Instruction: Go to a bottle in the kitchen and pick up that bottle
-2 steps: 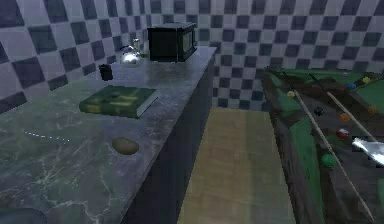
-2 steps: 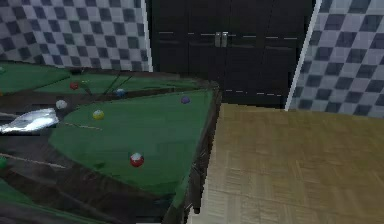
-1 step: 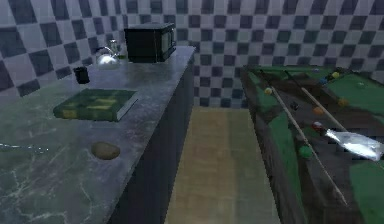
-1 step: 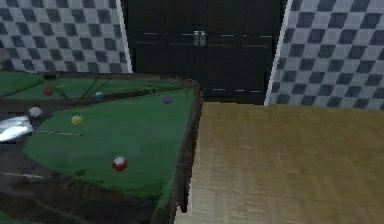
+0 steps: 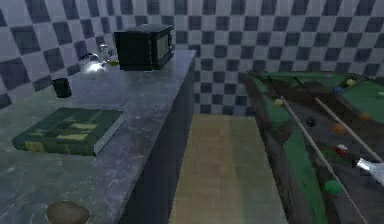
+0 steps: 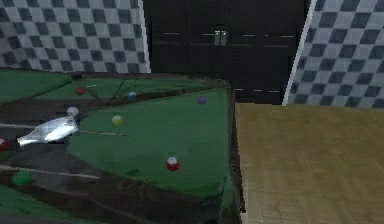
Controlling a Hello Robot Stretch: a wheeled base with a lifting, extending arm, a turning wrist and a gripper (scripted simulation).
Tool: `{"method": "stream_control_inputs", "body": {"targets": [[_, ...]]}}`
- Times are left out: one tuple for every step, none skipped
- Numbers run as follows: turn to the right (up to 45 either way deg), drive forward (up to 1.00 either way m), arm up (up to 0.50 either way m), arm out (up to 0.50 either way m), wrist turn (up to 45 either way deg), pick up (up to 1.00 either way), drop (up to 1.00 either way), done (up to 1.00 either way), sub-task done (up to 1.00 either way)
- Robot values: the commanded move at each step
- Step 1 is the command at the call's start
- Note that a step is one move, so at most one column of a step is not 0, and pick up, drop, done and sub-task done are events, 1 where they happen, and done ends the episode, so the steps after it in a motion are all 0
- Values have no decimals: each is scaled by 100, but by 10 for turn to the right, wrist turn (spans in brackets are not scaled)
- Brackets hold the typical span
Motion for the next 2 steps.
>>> {"method": "stream_control_inputs", "body": {"targets": [[60, 0, 0, 0, 0, 0, 0, 0, 0], [0, 30, 0, 0, 0, 0, 0, 0, 0]]}}
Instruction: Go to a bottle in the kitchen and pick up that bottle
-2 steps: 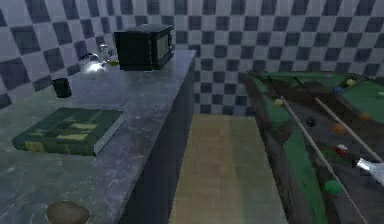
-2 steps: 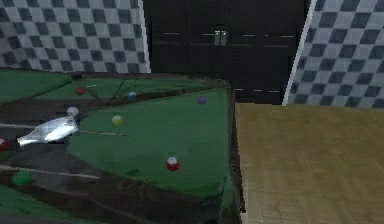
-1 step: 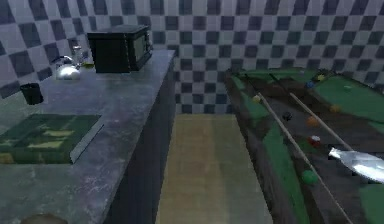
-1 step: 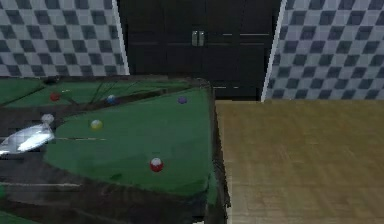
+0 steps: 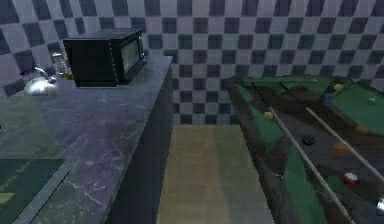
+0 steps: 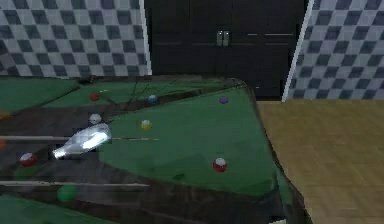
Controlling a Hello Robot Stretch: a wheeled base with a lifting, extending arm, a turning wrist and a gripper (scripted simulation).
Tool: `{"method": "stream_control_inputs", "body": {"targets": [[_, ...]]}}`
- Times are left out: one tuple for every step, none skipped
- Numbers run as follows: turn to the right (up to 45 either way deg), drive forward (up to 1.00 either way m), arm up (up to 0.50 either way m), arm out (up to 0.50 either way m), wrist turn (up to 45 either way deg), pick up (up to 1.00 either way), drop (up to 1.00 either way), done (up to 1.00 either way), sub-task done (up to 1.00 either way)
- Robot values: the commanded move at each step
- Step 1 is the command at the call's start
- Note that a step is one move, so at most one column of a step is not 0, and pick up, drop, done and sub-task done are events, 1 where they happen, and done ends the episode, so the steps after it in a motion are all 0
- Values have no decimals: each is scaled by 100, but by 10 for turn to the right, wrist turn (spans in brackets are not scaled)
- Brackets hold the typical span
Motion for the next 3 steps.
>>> {"method": "stream_control_inputs", "body": {"targets": [[-210, 0, 0, 0, 0, 0, 0, 0, 0], [300, 0, 0, 0, 0, 0, 0, 0, 0], [0, 30, 0, 0, 0, 0, 0, 0, 0]]}}
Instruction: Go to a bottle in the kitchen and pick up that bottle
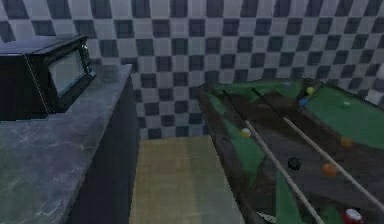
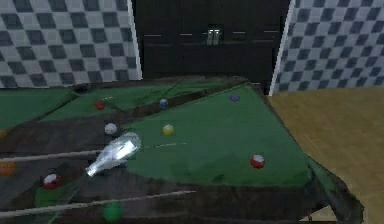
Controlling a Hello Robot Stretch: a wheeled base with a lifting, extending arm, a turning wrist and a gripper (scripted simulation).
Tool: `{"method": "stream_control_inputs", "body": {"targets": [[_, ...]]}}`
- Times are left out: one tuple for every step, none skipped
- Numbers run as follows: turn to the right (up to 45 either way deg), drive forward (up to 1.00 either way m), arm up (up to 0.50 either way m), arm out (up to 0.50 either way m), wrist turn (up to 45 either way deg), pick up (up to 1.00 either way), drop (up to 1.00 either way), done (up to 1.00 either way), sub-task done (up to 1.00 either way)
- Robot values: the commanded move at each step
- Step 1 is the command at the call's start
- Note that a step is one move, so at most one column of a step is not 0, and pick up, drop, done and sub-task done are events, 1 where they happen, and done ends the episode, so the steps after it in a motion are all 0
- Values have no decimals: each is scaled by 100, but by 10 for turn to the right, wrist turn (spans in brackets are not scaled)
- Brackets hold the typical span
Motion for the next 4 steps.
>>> {"method": "stream_control_inputs", "body": {"targets": [[-120, 0, 0, 0, 0, 0, 0, 0, 0], [0, 0, 50, 0, 0, 0, 0, 0, 0], [0, 0, 38, 0, 0, 0, 0, 0, 0], [0, 0, 0, 48, 0, 0, 0, 0, 0]]}}
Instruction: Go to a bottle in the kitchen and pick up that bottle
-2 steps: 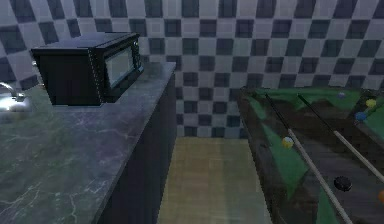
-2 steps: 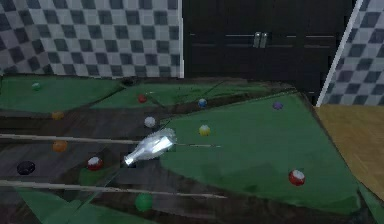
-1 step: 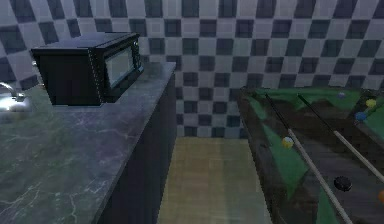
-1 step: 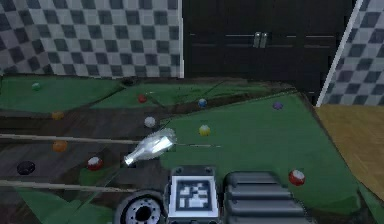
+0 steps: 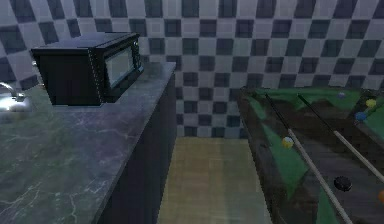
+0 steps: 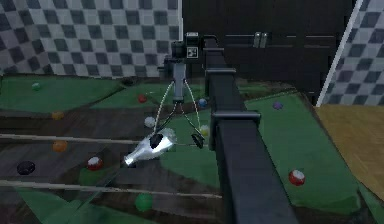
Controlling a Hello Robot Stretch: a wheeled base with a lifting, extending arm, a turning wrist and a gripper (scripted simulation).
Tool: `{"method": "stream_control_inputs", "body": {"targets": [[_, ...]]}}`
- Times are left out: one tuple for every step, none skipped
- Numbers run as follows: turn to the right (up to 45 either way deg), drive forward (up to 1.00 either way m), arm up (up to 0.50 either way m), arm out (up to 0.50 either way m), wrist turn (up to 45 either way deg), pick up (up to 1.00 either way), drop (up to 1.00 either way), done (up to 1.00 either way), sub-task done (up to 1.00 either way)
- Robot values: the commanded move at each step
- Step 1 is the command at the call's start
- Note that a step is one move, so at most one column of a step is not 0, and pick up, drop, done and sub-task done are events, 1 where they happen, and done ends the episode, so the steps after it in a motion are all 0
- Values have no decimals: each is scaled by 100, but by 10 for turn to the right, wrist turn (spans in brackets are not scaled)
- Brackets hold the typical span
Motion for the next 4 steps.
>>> {"method": "stream_control_inputs", "body": {"targets": [[0, 0, 0, 0, 450, 0, 0, 0, 0], [0, 0, 0, 0, 450, 0, 0, 0, 0], [0, 0, 0, 0, 210, 0, 0, 0, 0], [0, 0, -30, 0, 0, 0, 0, 0, 0]]}}
